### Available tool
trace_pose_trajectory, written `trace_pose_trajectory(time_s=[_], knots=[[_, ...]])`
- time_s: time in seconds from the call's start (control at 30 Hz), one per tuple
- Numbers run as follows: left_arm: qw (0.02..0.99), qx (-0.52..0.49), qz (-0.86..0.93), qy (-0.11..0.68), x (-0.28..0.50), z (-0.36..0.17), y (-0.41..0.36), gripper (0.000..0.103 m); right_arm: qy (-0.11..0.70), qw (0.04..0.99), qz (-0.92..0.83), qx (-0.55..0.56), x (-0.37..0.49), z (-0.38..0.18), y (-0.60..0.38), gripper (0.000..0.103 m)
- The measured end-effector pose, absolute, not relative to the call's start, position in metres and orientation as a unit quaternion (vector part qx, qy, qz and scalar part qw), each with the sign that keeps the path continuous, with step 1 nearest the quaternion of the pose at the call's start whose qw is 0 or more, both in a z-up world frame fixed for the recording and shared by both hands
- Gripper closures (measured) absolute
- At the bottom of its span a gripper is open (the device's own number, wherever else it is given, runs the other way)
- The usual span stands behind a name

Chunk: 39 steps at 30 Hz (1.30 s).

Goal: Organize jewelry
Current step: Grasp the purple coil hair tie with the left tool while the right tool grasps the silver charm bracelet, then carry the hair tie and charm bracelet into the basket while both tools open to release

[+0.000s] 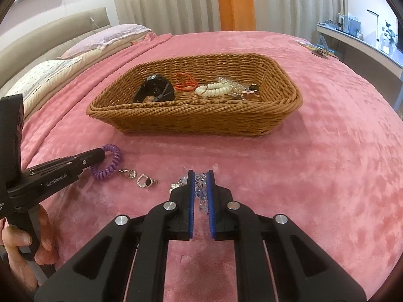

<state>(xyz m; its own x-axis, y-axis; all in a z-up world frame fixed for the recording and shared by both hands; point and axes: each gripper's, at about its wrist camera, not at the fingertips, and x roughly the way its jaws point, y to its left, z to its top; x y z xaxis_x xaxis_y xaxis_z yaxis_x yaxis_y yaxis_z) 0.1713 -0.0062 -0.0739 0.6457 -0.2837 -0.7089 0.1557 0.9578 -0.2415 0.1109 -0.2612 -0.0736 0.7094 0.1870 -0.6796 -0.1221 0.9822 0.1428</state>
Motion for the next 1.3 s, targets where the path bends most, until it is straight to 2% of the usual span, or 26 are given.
trace_pose_trajectory(time_s=[0.63, 1.0, 1.17, 1.3], knots=[[0.921, -0.096, -0.129, 0.356, 0.153, -0.048, 0.005, 0.094, 0.346, 0.932, 0.098, 0.052, 0.095, -0.047, -0.266, 0.096], [0.943, -0.097, -0.153, 0.279, 0.124, 0.035, 0.008, 0.094, 0.289, 0.951, 0.111, 0.026, 0.074, 0.035, -0.263, 0.096], [0.950, -0.077, -0.157, 0.257, 0.139, 0.074, -0.009, 0.094, 0.257, 0.960, 0.112, 0.022, 0.095, 0.078, -0.263, 0.096], [0.952, -0.064, -0.151, 0.259, 0.167, 0.082, -0.025, 0.094, 0.245, 0.962, 0.115, 0.031, 0.124, 0.094, -0.267, 0.096]])
